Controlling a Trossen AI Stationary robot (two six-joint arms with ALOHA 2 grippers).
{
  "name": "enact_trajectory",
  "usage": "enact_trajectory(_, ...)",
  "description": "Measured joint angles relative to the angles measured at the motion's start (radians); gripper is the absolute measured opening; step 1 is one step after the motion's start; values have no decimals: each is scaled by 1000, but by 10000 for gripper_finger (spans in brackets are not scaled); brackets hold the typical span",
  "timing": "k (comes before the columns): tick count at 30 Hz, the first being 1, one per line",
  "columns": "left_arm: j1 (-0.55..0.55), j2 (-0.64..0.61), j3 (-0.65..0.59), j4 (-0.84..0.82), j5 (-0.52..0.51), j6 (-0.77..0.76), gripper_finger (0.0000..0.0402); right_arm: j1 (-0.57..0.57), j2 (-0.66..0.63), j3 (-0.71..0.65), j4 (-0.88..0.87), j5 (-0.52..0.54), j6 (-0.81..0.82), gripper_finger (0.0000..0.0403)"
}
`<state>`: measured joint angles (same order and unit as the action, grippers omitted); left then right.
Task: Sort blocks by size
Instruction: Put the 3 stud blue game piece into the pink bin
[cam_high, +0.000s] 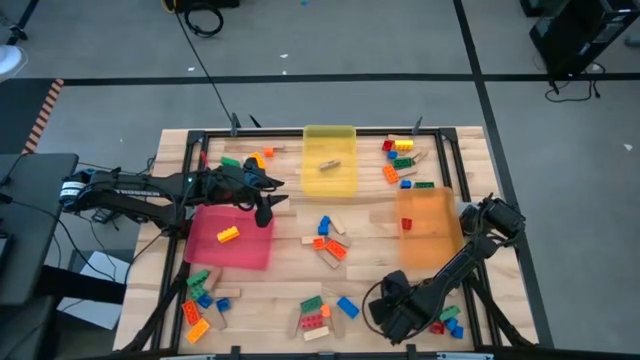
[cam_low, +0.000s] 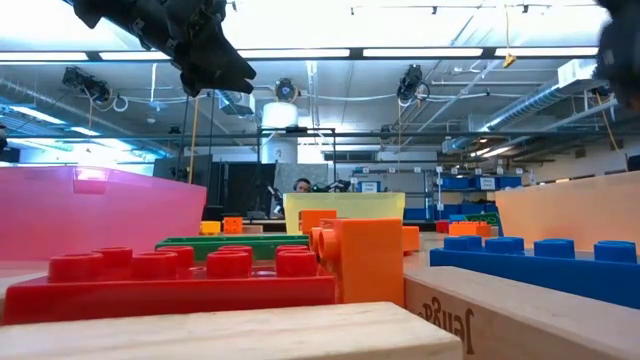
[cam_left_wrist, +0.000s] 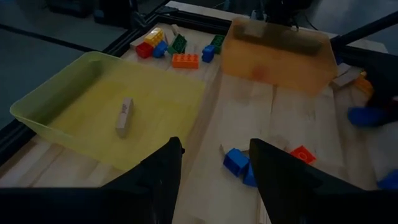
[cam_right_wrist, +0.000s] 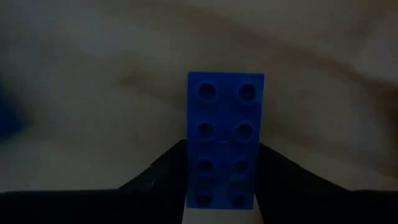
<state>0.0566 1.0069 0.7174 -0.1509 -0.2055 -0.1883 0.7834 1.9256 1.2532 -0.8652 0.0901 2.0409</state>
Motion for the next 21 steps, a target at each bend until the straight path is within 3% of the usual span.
enact_trajectory(4, 0, 0, 0, 4, 1, -3, 198, -7, -1, 70, -10, 85, -107, 154)
enact_trajectory(12, 0, 0, 0, 73, 56, -34, 198, -81, -3, 212, -82, 383, -334, 154)
enact_trajectory(21, 0, 0, 0, 163, 166, -56, 198, -234, -63, 228, -175, 469, -541, 154)
